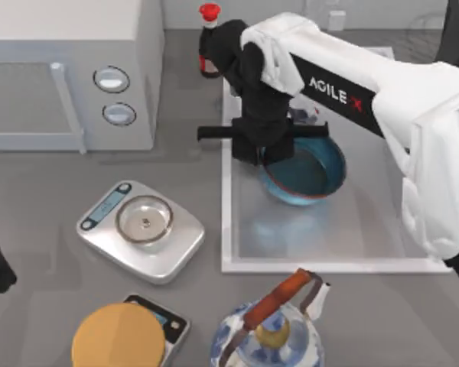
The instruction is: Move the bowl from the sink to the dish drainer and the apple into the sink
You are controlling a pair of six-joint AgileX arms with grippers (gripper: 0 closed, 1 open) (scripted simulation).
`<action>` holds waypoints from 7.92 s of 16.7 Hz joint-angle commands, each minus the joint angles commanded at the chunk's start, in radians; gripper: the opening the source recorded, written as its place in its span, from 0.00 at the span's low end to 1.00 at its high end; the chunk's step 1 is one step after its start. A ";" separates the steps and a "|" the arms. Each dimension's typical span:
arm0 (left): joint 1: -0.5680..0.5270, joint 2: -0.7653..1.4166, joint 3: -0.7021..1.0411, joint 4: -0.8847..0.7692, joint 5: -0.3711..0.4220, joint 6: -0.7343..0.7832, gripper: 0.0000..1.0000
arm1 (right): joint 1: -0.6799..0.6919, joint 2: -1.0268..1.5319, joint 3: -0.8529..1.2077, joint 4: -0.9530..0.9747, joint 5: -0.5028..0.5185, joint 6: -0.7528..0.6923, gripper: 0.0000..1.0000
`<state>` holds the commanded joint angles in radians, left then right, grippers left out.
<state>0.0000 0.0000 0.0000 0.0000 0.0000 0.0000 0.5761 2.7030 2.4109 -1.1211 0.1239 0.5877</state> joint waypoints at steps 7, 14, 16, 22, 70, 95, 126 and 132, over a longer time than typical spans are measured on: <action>0.000 0.000 0.000 0.000 0.000 0.000 1.00 | 0.204 -0.493 -0.271 -0.230 0.026 0.211 0.00; 0.000 0.000 0.000 0.000 0.000 0.000 1.00 | 0.389 -0.907 -0.511 -0.430 0.047 0.390 0.00; 0.000 0.000 0.000 0.000 0.000 0.000 1.00 | 0.409 -0.942 -0.536 -0.452 0.048 0.407 0.00; 0.000 0.000 0.000 0.000 0.000 0.000 1.00 | 0.398 -0.948 -0.538 -0.440 0.041 0.401 0.00; 0.000 0.000 0.000 0.000 0.000 0.000 1.00 | -0.883 -0.906 -1.432 1.944 -0.401 -0.571 0.00; 0.000 0.000 0.000 0.000 0.000 0.000 1.00 | -0.885 -0.906 -1.432 1.944 -0.401 -0.571 1.00; 0.000 0.000 0.000 0.000 0.000 0.000 1.00 | -0.577 -2.696 -2.407 1.124 -0.125 -0.587 1.00; 0.000 0.000 0.000 0.000 0.000 0.000 1.00 | -0.576 -2.703 -2.411 1.121 -0.124 -0.588 1.00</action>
<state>0.0000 0.0000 0.0000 0.0000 0.0000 0.0000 0.0000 0.0000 0.0000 0.0000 0.0000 0.0000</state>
